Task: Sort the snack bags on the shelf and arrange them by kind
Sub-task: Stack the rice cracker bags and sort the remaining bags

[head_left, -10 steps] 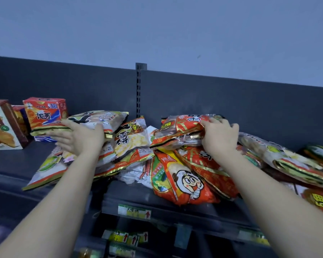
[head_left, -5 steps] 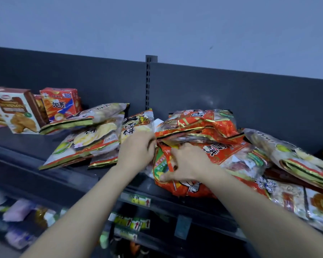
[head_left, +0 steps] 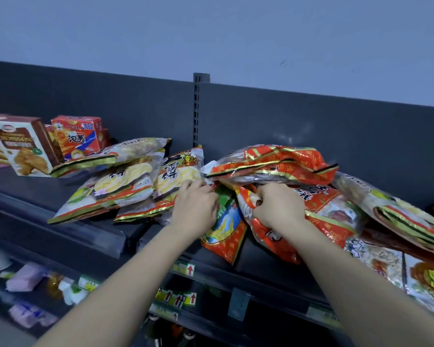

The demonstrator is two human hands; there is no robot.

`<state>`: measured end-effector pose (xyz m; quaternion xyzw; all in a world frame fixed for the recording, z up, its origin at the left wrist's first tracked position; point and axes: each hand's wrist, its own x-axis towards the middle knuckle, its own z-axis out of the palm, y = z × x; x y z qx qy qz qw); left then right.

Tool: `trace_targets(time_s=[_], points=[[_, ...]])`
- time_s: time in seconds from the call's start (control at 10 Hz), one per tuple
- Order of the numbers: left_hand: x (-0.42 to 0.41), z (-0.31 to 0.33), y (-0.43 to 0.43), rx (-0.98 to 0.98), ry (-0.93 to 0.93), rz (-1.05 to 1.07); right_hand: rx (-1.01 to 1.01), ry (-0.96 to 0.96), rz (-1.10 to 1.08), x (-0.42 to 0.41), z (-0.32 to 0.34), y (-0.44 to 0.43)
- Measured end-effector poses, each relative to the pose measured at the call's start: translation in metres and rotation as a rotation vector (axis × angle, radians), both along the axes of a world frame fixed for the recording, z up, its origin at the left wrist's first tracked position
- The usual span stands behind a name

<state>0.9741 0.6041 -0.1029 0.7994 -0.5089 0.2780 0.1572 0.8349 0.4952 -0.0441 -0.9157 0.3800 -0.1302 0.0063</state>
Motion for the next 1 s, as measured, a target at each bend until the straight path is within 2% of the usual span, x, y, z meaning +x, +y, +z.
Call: trace_targets(time_s=[0.2,0.3,0.4,0.5,0.7,0.8,0.9,1.0], points=[[0.020,0.023,-0.045,0.219,0.126,0.202,0.025,-0.073,-0.037,-0.017,0.018,-0.019],[0.028,0.031,-0.064,0.305,0.215,0.213,0.051,-0.066,-0.040,-0.020,0.020,-0.025],[0.038,0.028,-0.082,0.271,0.239,0.185,0.083,-0.061,-0.042,-0.021,0.019,-0.031],[0.038,0.034,-0.089,0.232,0.278,0.251,0.112,-0.081,-0.040,-0.021,0.019,-0.037],[0.038,0.046,-0.085,0.040,0.411,0.213,0.179,-0.127,-0.035,-0.025,0.025,-0.043],[0.035,0.064,-0.081,-0.087,0.331,0.144,0.217,-0.164,-0.021,-0.030,0.029,-0.043],[0.036,0.085,-0.076,-0.147,0.154,0.153,0.281,-0.227,-0.005,-0.033,0.031,-0.046],[0.039,0.106,-0.064,-0.209,0.079,0.108,0.432,-0.377,0.019,-0.036,0.029,-0.052]])
